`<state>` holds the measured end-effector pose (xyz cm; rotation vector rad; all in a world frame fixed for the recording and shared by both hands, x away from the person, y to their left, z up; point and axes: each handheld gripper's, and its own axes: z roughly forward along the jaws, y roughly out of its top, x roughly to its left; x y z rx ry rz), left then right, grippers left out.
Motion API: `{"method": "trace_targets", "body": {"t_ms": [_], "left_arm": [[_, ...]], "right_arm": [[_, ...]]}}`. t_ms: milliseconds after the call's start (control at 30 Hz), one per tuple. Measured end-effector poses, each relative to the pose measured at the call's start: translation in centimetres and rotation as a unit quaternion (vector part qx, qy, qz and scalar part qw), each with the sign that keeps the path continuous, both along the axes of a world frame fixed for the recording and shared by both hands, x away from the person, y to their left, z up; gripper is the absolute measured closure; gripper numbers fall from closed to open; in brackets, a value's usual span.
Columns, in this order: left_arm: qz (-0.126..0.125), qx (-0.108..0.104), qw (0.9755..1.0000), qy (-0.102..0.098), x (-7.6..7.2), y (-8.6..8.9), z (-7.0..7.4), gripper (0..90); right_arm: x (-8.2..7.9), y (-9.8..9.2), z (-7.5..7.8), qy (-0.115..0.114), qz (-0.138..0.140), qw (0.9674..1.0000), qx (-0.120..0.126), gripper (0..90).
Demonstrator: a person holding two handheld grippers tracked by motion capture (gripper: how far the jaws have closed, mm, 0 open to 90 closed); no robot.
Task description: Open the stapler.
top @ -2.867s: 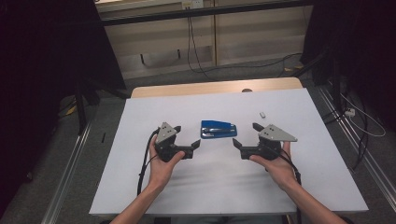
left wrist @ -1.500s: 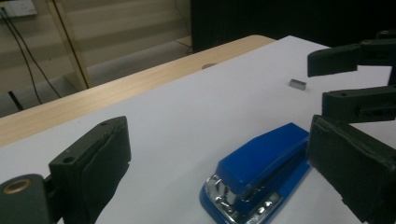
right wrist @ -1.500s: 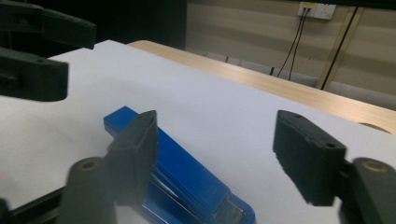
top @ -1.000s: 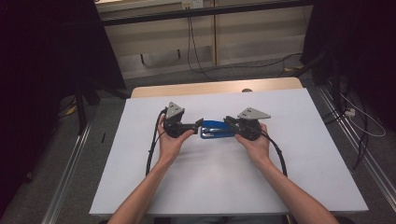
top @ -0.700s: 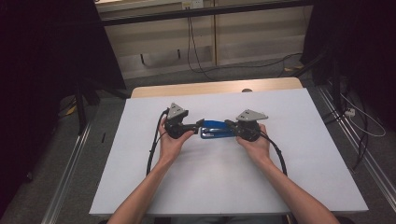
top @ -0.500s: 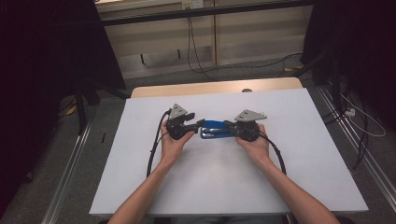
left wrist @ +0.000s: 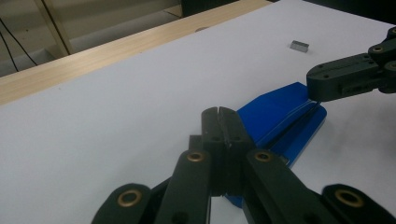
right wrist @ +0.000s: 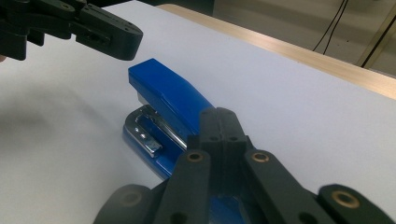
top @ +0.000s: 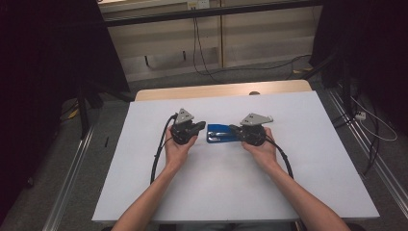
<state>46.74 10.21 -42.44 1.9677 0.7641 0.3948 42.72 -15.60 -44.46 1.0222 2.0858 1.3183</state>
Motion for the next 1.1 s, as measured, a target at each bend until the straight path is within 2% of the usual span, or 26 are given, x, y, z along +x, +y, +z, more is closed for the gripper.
{"method": "trace_targets", "body": {"t_ms": [267,433,633,700,933,1100], "left_arm": [[-0.001,0.016,0.9997,0.019,0.3,0.1,-0.8,90.0],[-0.006,0.022,0.9993,0.029,0.4,-0.1,-1.2,90.0],[-0.011,0.035,0.9988,0.032,0.4,-0.4,-1.5,90.0],[-0.011,0.033,0.9987,0.038,0.4,-0.4,-1.6,90.0],[-0.019,0.041,0.9979,0.046,0.4,-0.5,-1.9,90.0],[-0.016,0.044,0.9981,0.039,0.3,-0.7,-2.0,90.0]], "right_arm": [[-0.2,0.8,0.1,0.008,0.022,0.9997,-0.007,90.0],[-0.2,1.6,-0.2,0.027,0.043,0.9982,-0.031,90.0],[-0.1,2.1,-0.8,0.042,0.045,0.9969,-0.049,90.0],[0.0,2.0,-0.7,0.048,0.043,0.9962,-0.058,90.0],[0.3,2.2,-0.9,0.06,0.048,0.995,-0.064,90.0],[0.5,2.9,-1.0,0.061,0.055,0.994,-0.071,90.0]]}}
